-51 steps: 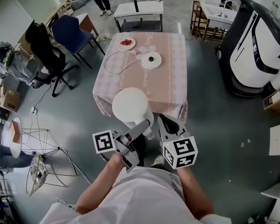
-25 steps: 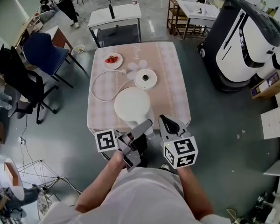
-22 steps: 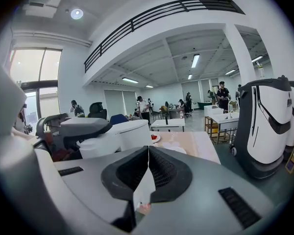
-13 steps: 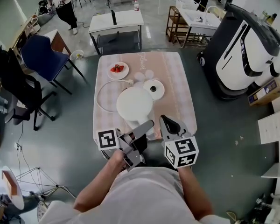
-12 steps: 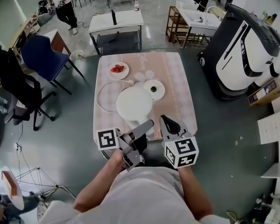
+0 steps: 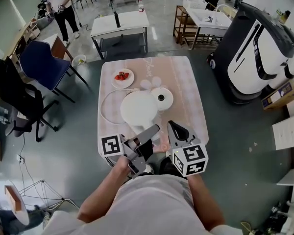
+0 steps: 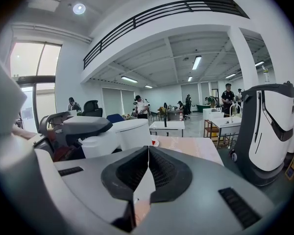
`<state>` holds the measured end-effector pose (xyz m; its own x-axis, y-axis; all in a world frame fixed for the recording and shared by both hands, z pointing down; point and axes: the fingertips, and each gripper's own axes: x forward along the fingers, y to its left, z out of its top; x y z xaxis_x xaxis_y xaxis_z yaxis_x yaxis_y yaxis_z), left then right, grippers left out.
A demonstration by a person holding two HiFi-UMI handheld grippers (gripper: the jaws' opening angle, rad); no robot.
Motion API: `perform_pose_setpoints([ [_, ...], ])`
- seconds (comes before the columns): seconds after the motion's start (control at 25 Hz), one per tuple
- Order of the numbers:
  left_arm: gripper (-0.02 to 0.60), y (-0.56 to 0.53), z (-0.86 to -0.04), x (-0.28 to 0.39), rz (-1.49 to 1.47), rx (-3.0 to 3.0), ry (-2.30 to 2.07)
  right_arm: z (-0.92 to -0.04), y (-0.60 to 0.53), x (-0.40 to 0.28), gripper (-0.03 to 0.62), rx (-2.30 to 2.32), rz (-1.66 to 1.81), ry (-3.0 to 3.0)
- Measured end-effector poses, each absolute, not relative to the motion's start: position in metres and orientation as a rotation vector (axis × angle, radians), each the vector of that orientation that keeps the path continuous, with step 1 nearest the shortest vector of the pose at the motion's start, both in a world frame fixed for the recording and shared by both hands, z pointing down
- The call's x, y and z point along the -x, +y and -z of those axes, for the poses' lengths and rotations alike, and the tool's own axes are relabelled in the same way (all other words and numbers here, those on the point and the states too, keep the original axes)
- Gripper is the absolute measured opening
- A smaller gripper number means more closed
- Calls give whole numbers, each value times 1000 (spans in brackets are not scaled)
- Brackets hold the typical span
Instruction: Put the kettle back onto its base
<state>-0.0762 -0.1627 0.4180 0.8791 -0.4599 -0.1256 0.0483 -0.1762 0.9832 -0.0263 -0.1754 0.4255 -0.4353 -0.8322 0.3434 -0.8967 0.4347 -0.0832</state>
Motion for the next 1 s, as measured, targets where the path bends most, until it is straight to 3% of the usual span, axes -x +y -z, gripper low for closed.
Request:
perform_pose_setpoints([
  [1.0, 215, -289, -429, -1, 488, -1683, -402, -450, -294, -52, 5, -1397, -464, -2479],
])
